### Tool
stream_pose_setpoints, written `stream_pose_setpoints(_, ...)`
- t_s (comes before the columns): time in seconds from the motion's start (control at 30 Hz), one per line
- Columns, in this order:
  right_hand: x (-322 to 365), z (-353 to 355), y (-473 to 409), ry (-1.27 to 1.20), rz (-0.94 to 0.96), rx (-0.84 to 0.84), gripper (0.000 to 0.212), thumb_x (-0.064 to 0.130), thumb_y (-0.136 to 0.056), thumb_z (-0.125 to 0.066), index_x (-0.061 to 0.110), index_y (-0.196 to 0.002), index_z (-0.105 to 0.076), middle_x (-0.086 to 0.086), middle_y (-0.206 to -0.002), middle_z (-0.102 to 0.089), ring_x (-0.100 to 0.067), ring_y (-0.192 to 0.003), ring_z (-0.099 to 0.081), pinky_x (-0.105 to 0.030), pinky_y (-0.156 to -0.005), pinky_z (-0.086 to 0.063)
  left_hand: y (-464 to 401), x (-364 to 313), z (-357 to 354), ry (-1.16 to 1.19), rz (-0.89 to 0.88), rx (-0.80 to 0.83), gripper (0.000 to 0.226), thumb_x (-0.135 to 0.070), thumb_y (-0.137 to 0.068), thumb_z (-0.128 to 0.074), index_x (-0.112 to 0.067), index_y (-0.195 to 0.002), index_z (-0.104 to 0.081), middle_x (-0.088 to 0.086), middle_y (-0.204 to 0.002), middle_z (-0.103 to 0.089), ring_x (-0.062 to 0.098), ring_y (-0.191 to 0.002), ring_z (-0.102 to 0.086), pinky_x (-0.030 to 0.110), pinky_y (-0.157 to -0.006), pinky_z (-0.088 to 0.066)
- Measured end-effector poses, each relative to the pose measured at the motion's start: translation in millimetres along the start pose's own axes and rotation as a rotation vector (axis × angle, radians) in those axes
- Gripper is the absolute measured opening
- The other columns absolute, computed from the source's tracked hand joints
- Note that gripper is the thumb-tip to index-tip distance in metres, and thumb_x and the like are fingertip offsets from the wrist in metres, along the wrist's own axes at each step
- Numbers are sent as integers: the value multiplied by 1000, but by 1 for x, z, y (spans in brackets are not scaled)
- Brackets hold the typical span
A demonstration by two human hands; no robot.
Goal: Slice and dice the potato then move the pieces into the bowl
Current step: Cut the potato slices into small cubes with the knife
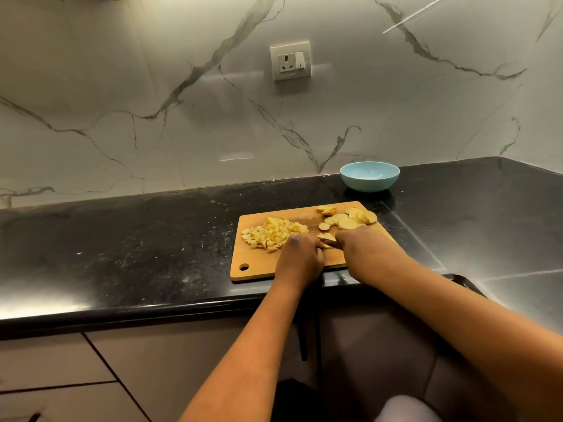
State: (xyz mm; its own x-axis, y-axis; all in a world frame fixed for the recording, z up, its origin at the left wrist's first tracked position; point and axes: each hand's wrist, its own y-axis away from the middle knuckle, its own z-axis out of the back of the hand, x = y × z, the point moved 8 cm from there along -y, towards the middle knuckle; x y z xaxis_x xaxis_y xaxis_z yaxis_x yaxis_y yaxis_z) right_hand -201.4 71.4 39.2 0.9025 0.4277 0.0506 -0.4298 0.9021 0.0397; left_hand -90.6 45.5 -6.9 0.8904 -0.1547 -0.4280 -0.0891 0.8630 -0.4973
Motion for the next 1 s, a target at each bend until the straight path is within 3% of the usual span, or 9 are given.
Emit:
stream_pose_setpoints(0.2, -14, 23, 17, 147, -25, 128, 42, 9, -89, -64, 17, -129, -53, -7, -121, -57, -23, -110, -56, -33, -97, -49, -1, 1, 0, -1, 2, 14, 21, -10, -90, -53, -5, -91, -73, 8, -87, -68, 15, -80, -58, 28, -76, -52)
stream_pose_setpoints(0.3, -38, 40, 17, 29, -45, 49, 33, 13, -94, -59, 18, -127, -58, -3, -114, -60, -18, -102, -56, -28, -89, -48, 0, 1, 2, 31, 11, -9, 18, -11, -88, -57, -4, -93, -72, 9, -87, -69, 16, -82, -61, 25, -74, -50)
stream_pose_setpoints(0.4, -68, 52, 6, -156, -103, -87, 25, 15, -95, -58, 19, -119, -62, 0, -101, -57, -16, -92, -52, -25, -79, -41, -3, -1, 6, 49, 37, -89, 21, -19, -88, -61, -6, -102, -69, 9, -97, -68, 20, -93, -59, 32, -85, -51)
stream_pose_setpoints(0.5, -85, 46, -7, -174, -141, -127, 23, 15, -95, -58, 18, -117, -62, -1, -98, -55, -16, -89, -51, -26, -77, -41, -8, -15, -10, -38, 42, 26, 29, -37, -90, -63, -18, -112, -69, 5, -122, -60, 23, -117, -47, 35, -97, -42)
stream_pose_setpoints(0.6, -86, 33, -16, -171, -134, -114, 25, 14, -94, -58, 17, -118, -61, -3, -105, -60, -17, -95, -55, -26, -80, -46, -13, -36, -22, -207, -5, 137, 28, -41, -93, -60, -24, -113, -69, 4, -135, -51, 26, -131, -35, 42, -101, -39)
stream_pose_setpoints(0.73, -82, 29, -23, -222, -112, -141, 28, 10, -93, -60, 18, -120, -59, -5, -110, -62, -18, -98, -58, -29, -86, -50, -23, -39, -31, -279, 78, 223, 31, -39, -96, -56, -20, -119, -63, 6, -139, -45, 29, -135, -29, 45, -105, -35)
stream_pose_setpoints(0.87, -81, 25, -29, -260, -109, -163, 30, 8, -92, -60, 18, -120, -58, -3, -103, -59, -18, -94, -58, -27, -80, -50, -27, -38, -42, -374, 167, 338, 37, -33, -97, -51, -11, -126, -55, 13, -146, -36, 33, -136, -24, 49, -108, -28)
stream_pose_setpoints(1.0, -79, 22, -32, -269, -109, -173, 31, 7, -92, -60, 18, -121, -58, -1, -98, -57, -18, -90, -59, -26, -77, -50, -27, -34, -34, -374, 266, 191, 35, -27, -95, -48, -8, -123, -57, 15, -141, -39, 34, -132, -29, 46, -106, -31)
